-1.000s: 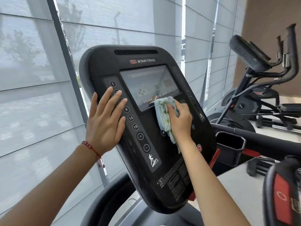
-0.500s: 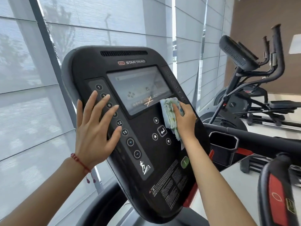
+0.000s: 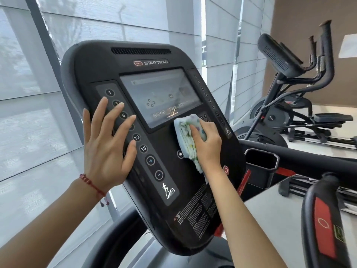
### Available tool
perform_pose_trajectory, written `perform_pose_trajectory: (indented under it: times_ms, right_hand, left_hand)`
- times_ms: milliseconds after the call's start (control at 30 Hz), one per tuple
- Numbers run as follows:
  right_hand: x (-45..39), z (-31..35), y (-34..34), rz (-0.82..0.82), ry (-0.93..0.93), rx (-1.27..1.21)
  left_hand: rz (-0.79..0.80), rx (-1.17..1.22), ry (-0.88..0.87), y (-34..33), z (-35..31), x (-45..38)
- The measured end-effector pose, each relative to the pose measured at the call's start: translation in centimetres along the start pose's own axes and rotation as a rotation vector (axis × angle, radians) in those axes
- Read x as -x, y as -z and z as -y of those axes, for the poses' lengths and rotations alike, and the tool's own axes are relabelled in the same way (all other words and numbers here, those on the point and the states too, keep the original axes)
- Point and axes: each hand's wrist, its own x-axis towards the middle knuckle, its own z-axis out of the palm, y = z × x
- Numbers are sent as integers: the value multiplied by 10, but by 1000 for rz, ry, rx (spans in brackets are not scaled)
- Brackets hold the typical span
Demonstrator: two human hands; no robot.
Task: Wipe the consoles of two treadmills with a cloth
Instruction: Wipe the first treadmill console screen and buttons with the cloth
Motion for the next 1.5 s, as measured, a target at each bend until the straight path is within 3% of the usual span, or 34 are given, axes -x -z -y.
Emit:
perform_pose_trajectory:
  times_ms: [133, 367, 600, 800, 1000, 1167, 1367, 1500]
  right_hand:
    - [48, 19, -11, 34, 92, 18]
    - [86, 38, -5, -104, 65, 135]
    - [96, 45, -11, -15, -129, 109]
    - [74, 30, -13, -70, -150, 109]
    - [9, -9, 12, -118, -302, 178]
    - [45, 2, 5, -40, -207, 234]
    - [121, 32, -6, 24, 80, 269]
    - [97, 16, 1, -29, -25, 264]
  left_hand:
    - [19, -9, 5, 2, 0, 0]
    - [48, -31, -1, 4, 1, 0]
    - [17, -22, -4, 2, 1, 1]
    - [-9, -20, -11, 1, 2, 1]
    - [-33, -11, -8, 0, 0, 1]
    - [-41, -18, -4, -1, 1, 1]
    - [-22, -29, -4, 1, 0, 2]
    - [-8, -43, -12, 3, -1, 3]
